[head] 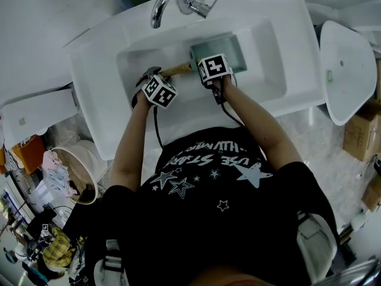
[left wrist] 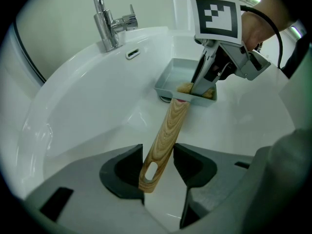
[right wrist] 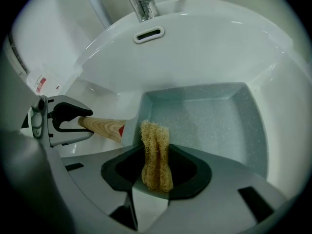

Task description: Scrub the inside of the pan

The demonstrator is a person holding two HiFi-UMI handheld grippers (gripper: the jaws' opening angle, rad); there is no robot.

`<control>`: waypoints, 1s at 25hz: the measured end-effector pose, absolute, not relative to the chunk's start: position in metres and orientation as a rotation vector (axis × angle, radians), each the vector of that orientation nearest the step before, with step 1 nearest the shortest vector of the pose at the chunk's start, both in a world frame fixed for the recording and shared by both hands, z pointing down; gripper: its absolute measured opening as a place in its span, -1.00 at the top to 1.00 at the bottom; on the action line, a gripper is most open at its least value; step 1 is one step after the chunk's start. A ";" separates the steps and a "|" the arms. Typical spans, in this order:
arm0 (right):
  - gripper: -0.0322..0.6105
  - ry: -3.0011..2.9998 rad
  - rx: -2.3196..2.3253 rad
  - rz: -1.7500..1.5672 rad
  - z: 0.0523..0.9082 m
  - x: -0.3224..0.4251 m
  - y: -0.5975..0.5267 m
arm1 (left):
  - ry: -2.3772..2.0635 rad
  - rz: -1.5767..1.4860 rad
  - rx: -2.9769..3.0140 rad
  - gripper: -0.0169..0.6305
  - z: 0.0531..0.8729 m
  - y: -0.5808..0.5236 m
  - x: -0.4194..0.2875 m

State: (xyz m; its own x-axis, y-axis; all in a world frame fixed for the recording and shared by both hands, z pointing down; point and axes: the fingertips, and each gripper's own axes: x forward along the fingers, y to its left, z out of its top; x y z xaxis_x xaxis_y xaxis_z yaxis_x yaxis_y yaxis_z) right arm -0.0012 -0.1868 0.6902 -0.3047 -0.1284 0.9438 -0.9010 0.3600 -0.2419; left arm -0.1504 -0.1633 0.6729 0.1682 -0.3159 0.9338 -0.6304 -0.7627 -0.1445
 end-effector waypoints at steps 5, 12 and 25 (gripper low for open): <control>0.43 -1.683 0.936 1.040 0.689 0.012 -0.190 | -0.911 1.624 2.170 0.32 0.673 -0.164 -0.150; 0.43 -1.668 0.989 1.010 0.689 0.039 -0.198 | -0.914 1.621 2.169 0.32 0.673 -0.164 -0.151; 0.41 -1.618 1.074 0.948 0.688 0.082 -0.211 | -0.917 1.616 2.176 0.32 0.673 -0.164 -0.151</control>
State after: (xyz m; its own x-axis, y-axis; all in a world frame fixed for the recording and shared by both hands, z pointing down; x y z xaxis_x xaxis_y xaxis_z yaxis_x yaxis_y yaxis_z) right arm 0.0819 -0.2113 0.6880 -0.1719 -0.2144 0.9615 -0.9436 0.3162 -0.0982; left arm -0.1506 -0.1642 0.6730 0.1730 -0.3217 0.9309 -0.6341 -0.7596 -0.1446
